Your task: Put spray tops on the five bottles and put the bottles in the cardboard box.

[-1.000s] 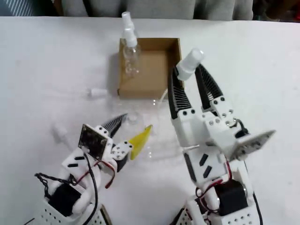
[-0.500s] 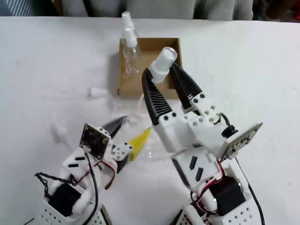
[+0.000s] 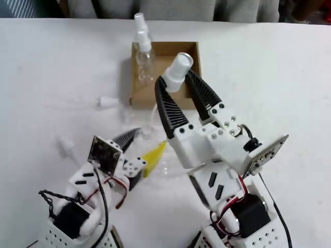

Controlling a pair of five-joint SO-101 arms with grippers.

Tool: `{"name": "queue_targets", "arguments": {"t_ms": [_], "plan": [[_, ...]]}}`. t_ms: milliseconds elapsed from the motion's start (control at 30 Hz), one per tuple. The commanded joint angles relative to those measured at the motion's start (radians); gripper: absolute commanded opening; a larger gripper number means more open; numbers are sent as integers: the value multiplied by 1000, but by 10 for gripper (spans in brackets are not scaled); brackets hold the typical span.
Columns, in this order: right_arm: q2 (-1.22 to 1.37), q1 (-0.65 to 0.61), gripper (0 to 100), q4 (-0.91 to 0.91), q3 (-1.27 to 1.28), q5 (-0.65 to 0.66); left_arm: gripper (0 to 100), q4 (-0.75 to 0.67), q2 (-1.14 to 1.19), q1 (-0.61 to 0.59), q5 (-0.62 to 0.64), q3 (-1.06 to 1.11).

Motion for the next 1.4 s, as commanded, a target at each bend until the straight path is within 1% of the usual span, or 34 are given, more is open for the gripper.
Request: {"name": "queue_targets", "arguments": {"t_ms": [0, 233, 400, 567, 667, 733, 867, 1033, 1100, 1200, 1367], "plan": [[36, -4, 16, -22, -41, 12, 23, 2, -18, 13, -12, -8], [96, -5, 16, -54, -31, 12, 23, 2, -18, 8, -12, -8], [96, -2, 16, -147, 49, 12, 23, 2, -18, 8, -12, -8], [91, -8, 16, -148, 101, 12, 23, 2, -18, 8, -12, -8], [50, -8, 16, -148, 137, 12, 23, 2, -18, 7, -12, -8], [5, -30, 16, -142, 160, 12, 23, 2, -18, 7, -12, -8], [-84, -102, 16, -8, 178, 14, 23, 2, -18, 7, -12, -8], [-145, -188, 16, 160, 181, 146, 23, 2, -18, 7, -12, -8], [-150, -199, 16, 211, 181, 153, 23, 2, -18, 7, -12, -8], [-150, -199, 16, 245, 183, 155, 23, 2, -18, 7, -12, -8], [-153, -199, 17, 242, 229, 161, 23, 2, -18, 7, -12, -8]]}}
